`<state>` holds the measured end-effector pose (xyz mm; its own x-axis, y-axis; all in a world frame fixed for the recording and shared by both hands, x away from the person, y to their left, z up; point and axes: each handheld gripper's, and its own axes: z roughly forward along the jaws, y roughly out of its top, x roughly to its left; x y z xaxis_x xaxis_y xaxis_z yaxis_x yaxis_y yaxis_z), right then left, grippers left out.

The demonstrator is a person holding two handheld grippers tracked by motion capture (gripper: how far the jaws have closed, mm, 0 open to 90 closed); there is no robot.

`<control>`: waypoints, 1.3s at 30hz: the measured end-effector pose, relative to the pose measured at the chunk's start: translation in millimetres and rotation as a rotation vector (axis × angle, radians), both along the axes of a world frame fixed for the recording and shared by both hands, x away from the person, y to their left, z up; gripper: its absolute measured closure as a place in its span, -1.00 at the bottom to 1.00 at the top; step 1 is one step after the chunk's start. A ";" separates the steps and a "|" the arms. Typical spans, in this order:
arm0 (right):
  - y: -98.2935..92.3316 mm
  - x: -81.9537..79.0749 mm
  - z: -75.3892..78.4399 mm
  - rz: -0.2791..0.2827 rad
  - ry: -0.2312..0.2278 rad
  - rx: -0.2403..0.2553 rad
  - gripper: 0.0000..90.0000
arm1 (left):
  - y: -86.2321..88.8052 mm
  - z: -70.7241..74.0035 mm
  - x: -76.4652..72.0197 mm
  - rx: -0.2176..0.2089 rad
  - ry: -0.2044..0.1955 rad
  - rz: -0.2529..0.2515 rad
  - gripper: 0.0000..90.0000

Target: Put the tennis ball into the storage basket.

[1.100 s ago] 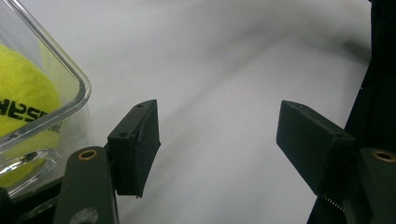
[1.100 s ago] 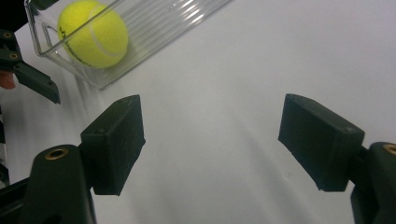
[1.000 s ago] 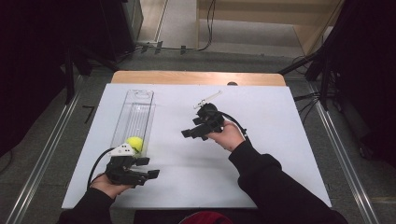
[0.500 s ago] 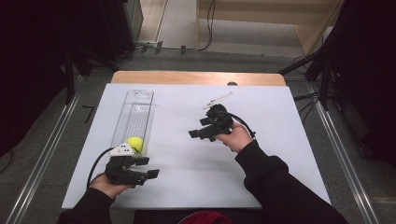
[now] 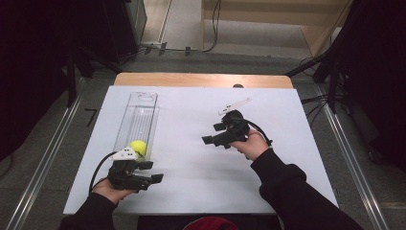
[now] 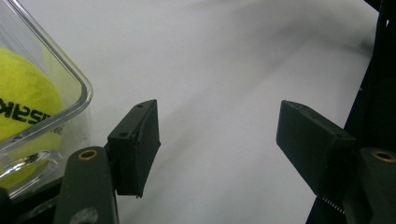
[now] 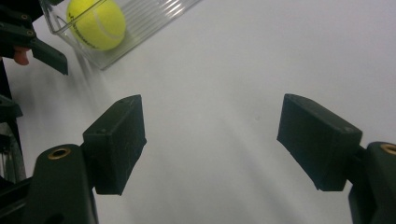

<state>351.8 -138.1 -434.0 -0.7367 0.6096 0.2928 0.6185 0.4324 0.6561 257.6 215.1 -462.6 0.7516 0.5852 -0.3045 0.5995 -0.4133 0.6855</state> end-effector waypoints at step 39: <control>-60.5 -47.6 -17.8 -0.063 -0.006 -0.002 -0.53 | 0.9 1.0 0.7 -0.002 -0.005 0.016 -0.31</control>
